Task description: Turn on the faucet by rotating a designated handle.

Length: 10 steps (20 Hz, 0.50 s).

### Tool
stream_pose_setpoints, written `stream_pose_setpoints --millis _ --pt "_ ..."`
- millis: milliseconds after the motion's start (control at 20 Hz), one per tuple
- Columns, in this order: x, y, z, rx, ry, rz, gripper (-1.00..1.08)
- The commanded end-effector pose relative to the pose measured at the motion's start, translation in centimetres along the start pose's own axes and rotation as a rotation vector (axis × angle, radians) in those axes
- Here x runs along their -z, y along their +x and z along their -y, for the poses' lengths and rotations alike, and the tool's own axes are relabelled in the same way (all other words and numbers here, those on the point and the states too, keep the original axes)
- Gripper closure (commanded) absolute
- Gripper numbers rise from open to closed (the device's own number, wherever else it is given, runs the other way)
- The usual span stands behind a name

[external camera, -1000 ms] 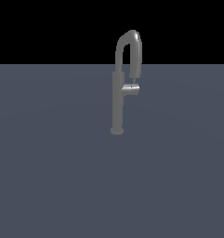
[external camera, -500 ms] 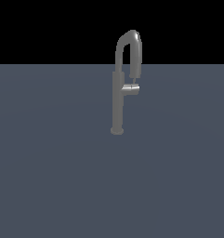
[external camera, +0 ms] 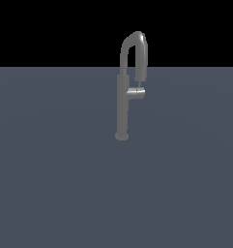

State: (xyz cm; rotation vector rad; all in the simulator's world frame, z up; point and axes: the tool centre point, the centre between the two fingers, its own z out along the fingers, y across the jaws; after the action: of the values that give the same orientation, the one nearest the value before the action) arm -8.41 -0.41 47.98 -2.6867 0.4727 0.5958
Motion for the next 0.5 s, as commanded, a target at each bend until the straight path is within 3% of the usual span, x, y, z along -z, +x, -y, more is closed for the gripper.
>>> stream_pose_setpoints --millis 0,450 --pt "0.1 1.4 0.1 -0.032 0.033 0.038 1.08" --pt "0.2 6.7 0.2 -0.148 0.152 0.177 1.08"
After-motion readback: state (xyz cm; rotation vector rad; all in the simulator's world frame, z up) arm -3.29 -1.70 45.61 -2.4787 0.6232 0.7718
